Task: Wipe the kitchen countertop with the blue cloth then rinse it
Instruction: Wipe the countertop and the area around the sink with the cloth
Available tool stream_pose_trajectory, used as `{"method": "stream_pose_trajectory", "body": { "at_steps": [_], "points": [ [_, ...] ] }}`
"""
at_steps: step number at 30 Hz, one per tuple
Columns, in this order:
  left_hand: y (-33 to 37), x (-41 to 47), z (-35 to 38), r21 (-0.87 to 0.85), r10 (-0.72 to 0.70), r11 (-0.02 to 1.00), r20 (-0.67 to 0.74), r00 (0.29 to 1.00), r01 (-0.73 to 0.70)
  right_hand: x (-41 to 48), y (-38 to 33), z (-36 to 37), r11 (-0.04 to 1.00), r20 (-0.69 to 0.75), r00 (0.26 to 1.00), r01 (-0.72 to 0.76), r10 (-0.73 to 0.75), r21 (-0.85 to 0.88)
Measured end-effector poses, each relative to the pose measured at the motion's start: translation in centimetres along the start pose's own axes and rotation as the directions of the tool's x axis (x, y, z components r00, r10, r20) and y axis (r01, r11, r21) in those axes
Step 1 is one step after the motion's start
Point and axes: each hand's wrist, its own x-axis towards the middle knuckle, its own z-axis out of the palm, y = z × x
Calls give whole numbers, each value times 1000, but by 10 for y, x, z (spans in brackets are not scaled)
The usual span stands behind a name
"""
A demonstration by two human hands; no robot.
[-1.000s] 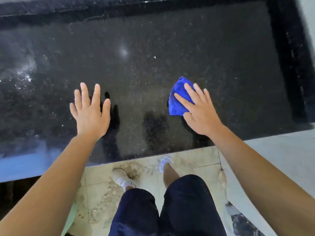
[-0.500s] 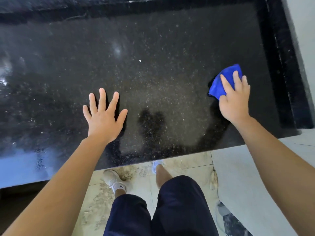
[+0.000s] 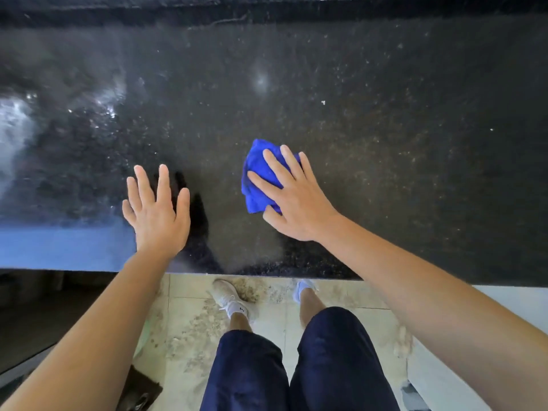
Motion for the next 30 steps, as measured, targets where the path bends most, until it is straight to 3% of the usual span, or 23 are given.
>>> {"method": "stream_pose_trajectory", "body": {
  "at_steps": [8,20,23,25,30],
  "points": [
    [-109,-9,-13,-23,-227,974,-14,974,227,-1,-59,6,995,75,993,92,-90,-23],
    [-201,-24,-11,-106,-328,940,-33,944,323,196,-227,28,969,74,967,247,-246,-16],
    [-204,-27,-6,-126,-332,937,-26,943,326,175,-199,29,971,27,970,240,-240,-10],
    [-202,-25,-2,-140,-327,937,-33,944,320,135,-165,25,986,22,987,162,-162,-32],
    [-204,-24,5,-167,-317,938,-67,946,302,-9,-116,12,995,186,982,30,-12,-93]
  ]
}}
